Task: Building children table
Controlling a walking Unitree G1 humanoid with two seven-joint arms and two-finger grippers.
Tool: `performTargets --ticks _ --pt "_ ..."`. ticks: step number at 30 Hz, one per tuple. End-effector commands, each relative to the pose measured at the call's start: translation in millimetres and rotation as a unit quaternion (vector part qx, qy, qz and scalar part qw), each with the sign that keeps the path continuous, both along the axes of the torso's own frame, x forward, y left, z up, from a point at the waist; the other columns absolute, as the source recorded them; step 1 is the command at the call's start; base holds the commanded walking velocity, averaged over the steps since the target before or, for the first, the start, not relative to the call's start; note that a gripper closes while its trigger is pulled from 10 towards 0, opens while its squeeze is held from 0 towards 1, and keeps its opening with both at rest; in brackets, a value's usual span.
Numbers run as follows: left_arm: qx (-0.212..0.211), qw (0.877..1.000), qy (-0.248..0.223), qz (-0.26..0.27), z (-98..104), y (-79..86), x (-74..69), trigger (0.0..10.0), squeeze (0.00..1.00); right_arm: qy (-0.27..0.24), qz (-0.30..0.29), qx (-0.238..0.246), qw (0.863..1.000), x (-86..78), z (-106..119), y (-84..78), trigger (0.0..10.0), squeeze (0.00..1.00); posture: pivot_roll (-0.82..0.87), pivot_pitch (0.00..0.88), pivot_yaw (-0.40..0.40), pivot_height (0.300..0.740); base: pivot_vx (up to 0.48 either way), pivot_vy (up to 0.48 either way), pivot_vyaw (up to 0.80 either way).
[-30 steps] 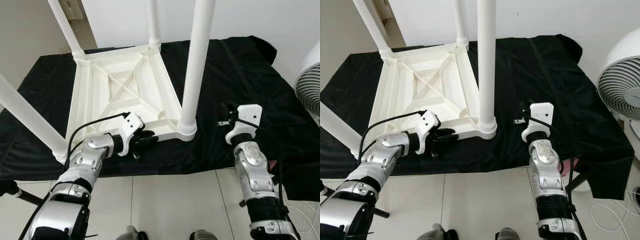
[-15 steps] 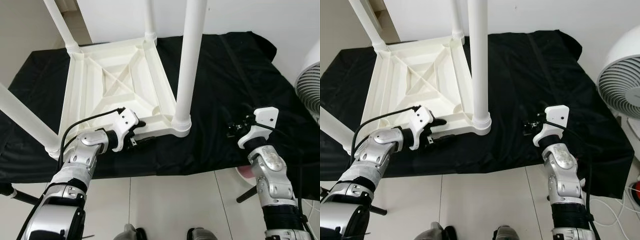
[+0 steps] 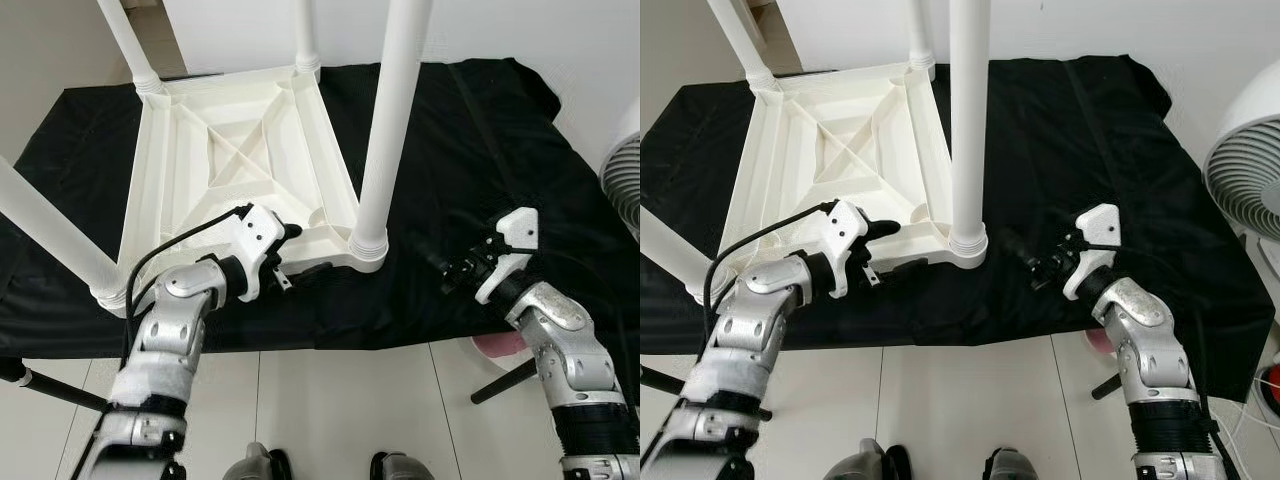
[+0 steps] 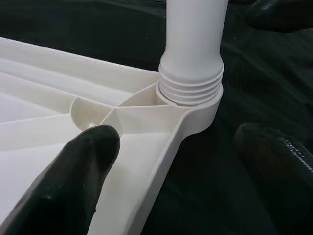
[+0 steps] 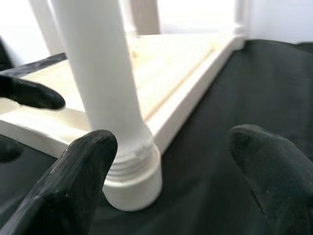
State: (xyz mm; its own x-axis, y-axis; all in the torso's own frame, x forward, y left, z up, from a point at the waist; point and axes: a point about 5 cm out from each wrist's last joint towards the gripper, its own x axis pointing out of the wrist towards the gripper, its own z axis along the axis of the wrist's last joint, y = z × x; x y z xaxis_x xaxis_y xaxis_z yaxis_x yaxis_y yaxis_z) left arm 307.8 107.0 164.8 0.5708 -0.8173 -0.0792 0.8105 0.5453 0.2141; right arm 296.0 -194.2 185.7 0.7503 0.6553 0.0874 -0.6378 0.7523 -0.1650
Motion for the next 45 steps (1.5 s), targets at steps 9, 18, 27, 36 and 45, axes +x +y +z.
performTargets --ticks 9,18,27,36,45 --pt "-0.047 0.993 0.001 0.106 6.7 -11.0 -26.8 10.0 0.00 0.011 0.083 -0.045 0.996 23.1 9.2 10.3 10.0 0.00 -0.08 0.116 0.065 0.740 0.000 0.000 0.00" --pt "-0.085 0.986 0.024 0.142 9.1 -3.3 -40.4 10.0 0.00 0.011 0.124 -0.062 0.990 43.3 9.9 32.6 10.0 0.00 -0.06 0.117 0.053 0.740 0.000 0.000 0.00" --pt "-0.099 0.991 0.002 0.095 28.6 -24.4 -57.2 10.0 0.00 0.006 0.143 -0.058 0.988 54.2 6.9 50.1 10.0 0.00 -0.05 0.117 0.049 0.740 0.000 0.000 0.00" --pt "-0.071 0.997 0.010 0.030 25.5 -42.5 -67.8 10.0 0.00 -0.001 0.142 -0.064 0.988 59.3 4.7 53.4 4.9 0.00 -0.06 0.120 0.056 0.740 0.000 0.000 0.00" --pt "-0.059 0.998 0.015 0.011 21.4 -45.3 -71.9 10.0 0.00 0.005 0.134 -0.069 0.988 60.3 1.9 49.1 0.0 0.00 -0.07 0.118 0.052 0.740 0.000 0.000 0.00"
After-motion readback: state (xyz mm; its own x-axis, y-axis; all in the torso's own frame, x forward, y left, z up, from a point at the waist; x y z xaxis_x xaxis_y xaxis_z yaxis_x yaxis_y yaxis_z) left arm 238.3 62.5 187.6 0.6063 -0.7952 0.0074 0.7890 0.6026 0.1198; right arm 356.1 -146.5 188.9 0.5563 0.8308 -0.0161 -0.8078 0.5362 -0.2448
